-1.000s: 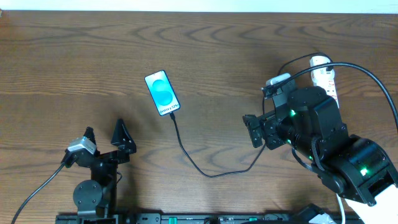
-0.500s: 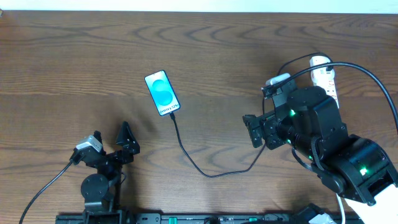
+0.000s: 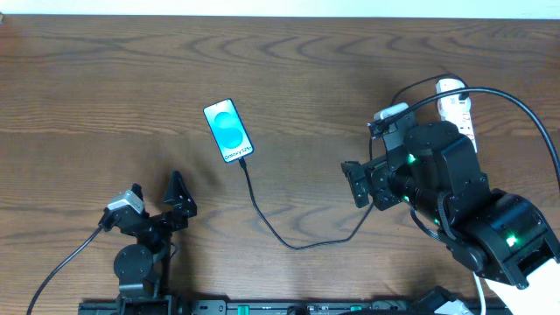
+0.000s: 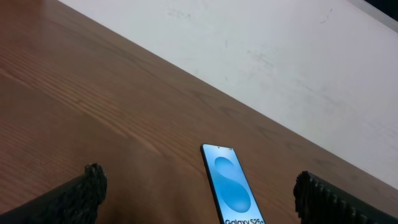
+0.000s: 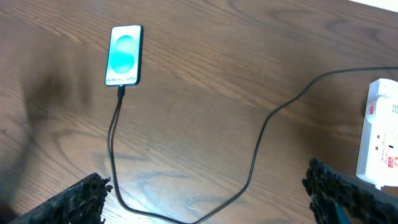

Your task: Plug charger to phone and switch on socket

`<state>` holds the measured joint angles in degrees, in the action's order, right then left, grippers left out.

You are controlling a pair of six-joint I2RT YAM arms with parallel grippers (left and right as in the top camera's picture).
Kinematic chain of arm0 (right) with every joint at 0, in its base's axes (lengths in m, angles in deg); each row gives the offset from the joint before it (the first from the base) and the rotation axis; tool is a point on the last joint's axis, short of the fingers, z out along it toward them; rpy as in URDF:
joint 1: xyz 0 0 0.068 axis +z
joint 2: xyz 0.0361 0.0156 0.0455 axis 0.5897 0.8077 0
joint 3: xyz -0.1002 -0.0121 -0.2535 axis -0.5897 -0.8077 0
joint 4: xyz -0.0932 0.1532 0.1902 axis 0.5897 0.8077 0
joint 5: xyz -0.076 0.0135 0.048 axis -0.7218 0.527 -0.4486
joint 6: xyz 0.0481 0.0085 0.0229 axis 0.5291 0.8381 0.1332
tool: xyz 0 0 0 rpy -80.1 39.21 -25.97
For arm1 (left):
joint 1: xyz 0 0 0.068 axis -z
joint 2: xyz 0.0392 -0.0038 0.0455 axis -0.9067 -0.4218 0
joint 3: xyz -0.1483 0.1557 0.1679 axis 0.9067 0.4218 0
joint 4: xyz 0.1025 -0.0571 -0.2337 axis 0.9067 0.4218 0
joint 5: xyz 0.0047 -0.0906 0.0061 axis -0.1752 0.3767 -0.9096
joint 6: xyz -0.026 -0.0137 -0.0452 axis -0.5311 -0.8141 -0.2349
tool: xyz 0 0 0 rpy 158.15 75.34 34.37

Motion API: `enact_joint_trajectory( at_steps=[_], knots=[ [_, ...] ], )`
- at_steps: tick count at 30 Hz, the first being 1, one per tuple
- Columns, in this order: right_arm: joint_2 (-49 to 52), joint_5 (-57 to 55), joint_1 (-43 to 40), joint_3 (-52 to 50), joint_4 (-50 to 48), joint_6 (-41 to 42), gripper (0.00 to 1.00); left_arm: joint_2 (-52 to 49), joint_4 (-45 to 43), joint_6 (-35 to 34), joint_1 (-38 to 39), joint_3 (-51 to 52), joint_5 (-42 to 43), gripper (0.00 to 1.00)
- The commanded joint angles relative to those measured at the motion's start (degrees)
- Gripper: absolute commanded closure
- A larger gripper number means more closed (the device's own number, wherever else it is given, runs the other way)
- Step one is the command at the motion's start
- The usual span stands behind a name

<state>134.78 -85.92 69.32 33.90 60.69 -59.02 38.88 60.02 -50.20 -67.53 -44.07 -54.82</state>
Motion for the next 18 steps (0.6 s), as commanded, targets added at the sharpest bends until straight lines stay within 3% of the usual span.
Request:
enact_joint_trajectory(
  at_steps=[1,18],
  knots=[
    [0.0,-0.3,0.4,0.3,0.0,-0.5,0.01,0.3,1.0,0.8,-0.2,1.7,-0.4,0.02],
    [0.0,-2.8,0.4,0.3,2.6,-3.3,0.01,0.3,1.0,0.8,-0.2,1.7,-0.4,0.02]
  ],
)
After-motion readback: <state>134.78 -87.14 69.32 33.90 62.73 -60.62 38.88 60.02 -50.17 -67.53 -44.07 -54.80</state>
